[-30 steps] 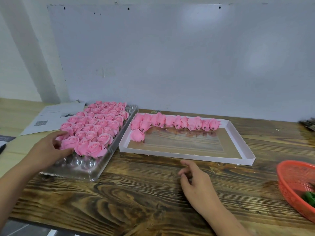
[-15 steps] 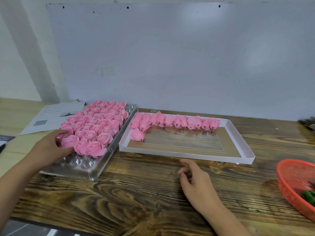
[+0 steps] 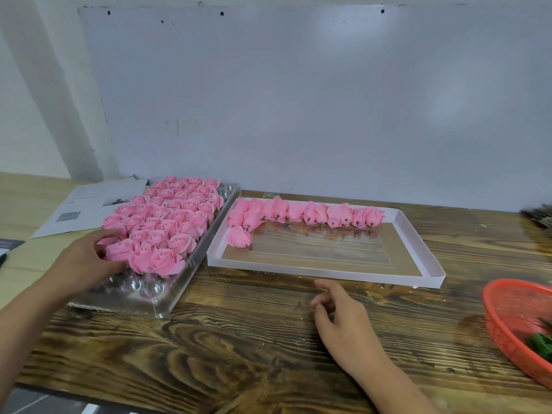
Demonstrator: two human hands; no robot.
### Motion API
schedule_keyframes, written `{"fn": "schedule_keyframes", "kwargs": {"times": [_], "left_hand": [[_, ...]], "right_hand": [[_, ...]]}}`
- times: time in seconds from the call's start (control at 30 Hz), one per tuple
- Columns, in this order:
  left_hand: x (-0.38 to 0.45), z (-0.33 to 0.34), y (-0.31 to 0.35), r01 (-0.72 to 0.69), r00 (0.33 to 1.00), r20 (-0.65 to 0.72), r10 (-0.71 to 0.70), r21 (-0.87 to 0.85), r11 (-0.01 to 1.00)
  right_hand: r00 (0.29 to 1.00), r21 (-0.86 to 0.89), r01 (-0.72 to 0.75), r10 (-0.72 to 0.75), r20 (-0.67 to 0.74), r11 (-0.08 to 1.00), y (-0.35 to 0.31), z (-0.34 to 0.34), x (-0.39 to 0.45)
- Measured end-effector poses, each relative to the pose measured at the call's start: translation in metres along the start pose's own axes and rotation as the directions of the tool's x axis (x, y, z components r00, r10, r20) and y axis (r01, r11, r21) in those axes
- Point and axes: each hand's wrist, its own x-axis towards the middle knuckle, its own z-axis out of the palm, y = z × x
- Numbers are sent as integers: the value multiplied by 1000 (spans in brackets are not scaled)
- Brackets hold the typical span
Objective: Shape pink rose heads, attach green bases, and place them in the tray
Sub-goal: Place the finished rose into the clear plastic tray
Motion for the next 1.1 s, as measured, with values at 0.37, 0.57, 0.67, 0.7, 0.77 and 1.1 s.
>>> {"fn": "schedule_keyframes", "kwargs": {"times": [0.37, 0.57, 0.67, 0.7, 0.77, 1.1], "left_hand": [[5, -7, 7, 59, 991, 119, -61, 23, 998], [5, -7, 7, 40, 993, 108, -44, 41, 998], [4, -6, 7, 31, 997, 74, -35, 60, 998], [4, -6, 7, 30, 997, 67, -35, 66, 997], [4, -6, 8, 32, 997, 66, -37, 75, 997], [5, -6, 5, 35, 996, 80, -42, 85, 996]], "right_hand": [[1000, -1, -4, 4, -4, 1000, -1, 0, 0], [1000, -11, 1, -1, -7, 1000, -1, 0, 0], [1000, -10, 5, -5, -12, 1000, -1, -1, 0], [1000, -10, 3, -4, -11, 1000, -1, -1, 0], [1000, -8, 0, 0, -7, 1000, -2, -1, 0], [1000, -6, 0, 0, -6, 1000, -2, -1, 0]]}}
